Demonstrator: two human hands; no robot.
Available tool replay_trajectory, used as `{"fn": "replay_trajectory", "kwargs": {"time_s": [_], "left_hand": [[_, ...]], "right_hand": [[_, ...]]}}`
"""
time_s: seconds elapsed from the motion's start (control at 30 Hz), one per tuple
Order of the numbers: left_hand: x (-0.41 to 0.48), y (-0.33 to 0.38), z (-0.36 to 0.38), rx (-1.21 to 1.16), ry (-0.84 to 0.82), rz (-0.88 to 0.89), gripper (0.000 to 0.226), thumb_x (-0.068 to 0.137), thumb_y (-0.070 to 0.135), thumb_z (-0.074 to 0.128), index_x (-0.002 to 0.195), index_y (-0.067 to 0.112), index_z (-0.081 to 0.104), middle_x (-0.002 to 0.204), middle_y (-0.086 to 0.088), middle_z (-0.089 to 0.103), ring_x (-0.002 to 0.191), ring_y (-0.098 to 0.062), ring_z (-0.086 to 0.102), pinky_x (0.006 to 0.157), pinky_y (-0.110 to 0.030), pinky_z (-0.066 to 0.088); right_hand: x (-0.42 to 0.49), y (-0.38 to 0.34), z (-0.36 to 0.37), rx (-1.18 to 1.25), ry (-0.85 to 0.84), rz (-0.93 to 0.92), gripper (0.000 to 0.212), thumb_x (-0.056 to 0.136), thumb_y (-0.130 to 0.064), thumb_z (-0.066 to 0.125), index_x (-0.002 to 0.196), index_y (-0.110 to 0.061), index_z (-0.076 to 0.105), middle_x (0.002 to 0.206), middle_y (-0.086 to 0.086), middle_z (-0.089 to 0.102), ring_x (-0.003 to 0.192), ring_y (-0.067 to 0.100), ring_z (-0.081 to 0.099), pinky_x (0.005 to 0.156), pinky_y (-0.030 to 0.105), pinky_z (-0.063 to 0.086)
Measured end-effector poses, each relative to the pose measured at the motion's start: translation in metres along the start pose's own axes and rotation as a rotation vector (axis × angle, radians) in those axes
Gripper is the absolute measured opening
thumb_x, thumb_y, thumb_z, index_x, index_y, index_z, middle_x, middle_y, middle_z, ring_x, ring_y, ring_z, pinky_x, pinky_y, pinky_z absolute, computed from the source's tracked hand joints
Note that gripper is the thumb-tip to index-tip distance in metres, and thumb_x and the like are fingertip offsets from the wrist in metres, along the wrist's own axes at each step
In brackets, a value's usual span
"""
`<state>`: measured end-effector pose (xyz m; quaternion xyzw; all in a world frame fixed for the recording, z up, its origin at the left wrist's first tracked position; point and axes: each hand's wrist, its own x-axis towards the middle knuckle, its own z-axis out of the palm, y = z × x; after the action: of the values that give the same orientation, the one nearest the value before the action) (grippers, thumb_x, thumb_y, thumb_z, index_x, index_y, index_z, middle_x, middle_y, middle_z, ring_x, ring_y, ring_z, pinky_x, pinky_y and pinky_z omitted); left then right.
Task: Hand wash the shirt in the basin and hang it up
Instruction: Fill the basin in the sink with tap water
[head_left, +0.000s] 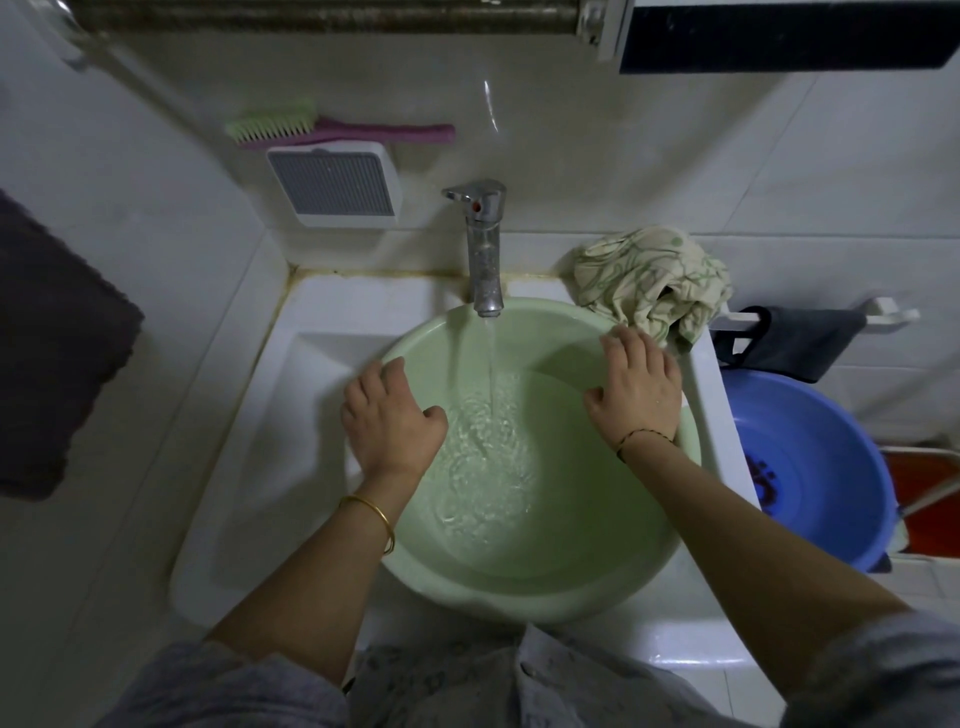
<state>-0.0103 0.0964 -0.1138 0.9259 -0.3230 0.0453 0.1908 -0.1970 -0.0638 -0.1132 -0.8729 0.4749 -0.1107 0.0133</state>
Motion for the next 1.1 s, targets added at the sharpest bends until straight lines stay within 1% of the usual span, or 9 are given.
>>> {"fn": "replay_trajectory", "kwargs": {"time_s": [0.1, 0.27, 0.43, 0.63, 0.87, 1.1], "left_hand": [[0.0002, 0.0006, 0.0003, -0.003, 0.010, 0.005, 0.069, 0.055, 0.019, 0.070, 0.122, 0.006, 0.055, 0.123, -0.017, 0.054, 0.107, -0.038, 0.049, 0.089, -0.044, 0.041], [0.0004, 0.0014, -0.0015, -0.010, -0.018, -0.008, 0.070, 0.058, 0.020, 0.069, 0.125, 0.007, 0.053, 0.126, -0.016, 0.052, 0.110, -0.038, 0.046, 0.091, -0.044, 0.039], [0.0005, 0.0016, -0.0016, -0.010, -0.020, -0.008, 0.070, 0.058, 0.019, 0.069, 0.125, 0.007, 0.052, 0.125, -0.016, 0.052, 0.110, -0.038, 0.046, 0.091, -0.044, 0.039], [0.0003, 0.0010, -0.0016, -0.011, -0.014, -0.005, 0.069, 0.058, 0.019, 0.069, 0.124, 0.006, 0.053, 0.123, -0.016, 0.052, 0.108, -0.038, 0.046, 0.089, -0.045, 0.040], [0.0009, -0.0005, 0.0009, -0.006, -0.009, -0.002, 0.068, 0.057, 0.020, 0.069, 0.121, 0.007, 0.054, 0.121, -0.016, 0.053, 0.107, -0.038, 0.047, 0.089, -0.045, 0.041], [0.0008, 0.0007, -0.0009, -0.001, -0.030, -0.005, 0.068, 0.059, 0.020, 0.068, 0.124, 0.007, 0.052, 0.124, -0.015, 0.051, 0.110, -0.037, 0.045, 0.090, -0.045, 0.039]], "right_hand": [[-0.0003, -0.0001, -0.0004, -0.004, 0.004, 0.000, 0.062, 0.071, -0.020, 0.065, 0.130, -0.007, 0.050, 0.140, 0.011, 0.046, 0.134, 0.030, 0.036, 0.109, 0.045, 0.025], [-0.0004, -0.0002, -0.0018, -0.006, -0.012, 0.000, 0.063, 0.073, -0.020, 0.064, 0.132, -0.007, 0.048, 0.143, 0.011, 0.043, 0.136, 0.031, 0.034, 0.110, 0.045, 0.024], [-0.0004, 0.0002, -0.0007, -0.003, -0.002, -0.001, 0.063, 0.071, -0.020, 0.064, 0.131, -0.007, 0.049, 0.141, 0.011, 0.045, 0.135, 0.031, 0.036, 0.109, 0.046, 0.026], [0.0001, -0.0002, -0.0019, -0.006, -0.017, -0.006, 0.064, 0.073, -0.021, 0.063, 0.133, -0.008, 0.047, 0.143, 0.010, 0.043, 0.136, 0.030, 0.034, 0.110, 0.045, 0.023], [-0.0002, 0.0000, 0.0002, -0.003, 0.014, -0.004, 0.063, 0.069, -0.018, 0.066, 0.129, -0.005, 0.051, 0.139, 0.013, 0.048, 0.132, 0.032, 0.039, 0.107, 0.047, 0.029], [0.0000, 0.0001, -0.0005, -0.010, 0.009, -0.007, 0.063, 0.071, -0.019, 0.065, 0.130, -0.006, 0.050, 0.140, 0.013, 0.046, 0.134, 0.032, 0.037, 0.109, 0.047, 0.027]]}}
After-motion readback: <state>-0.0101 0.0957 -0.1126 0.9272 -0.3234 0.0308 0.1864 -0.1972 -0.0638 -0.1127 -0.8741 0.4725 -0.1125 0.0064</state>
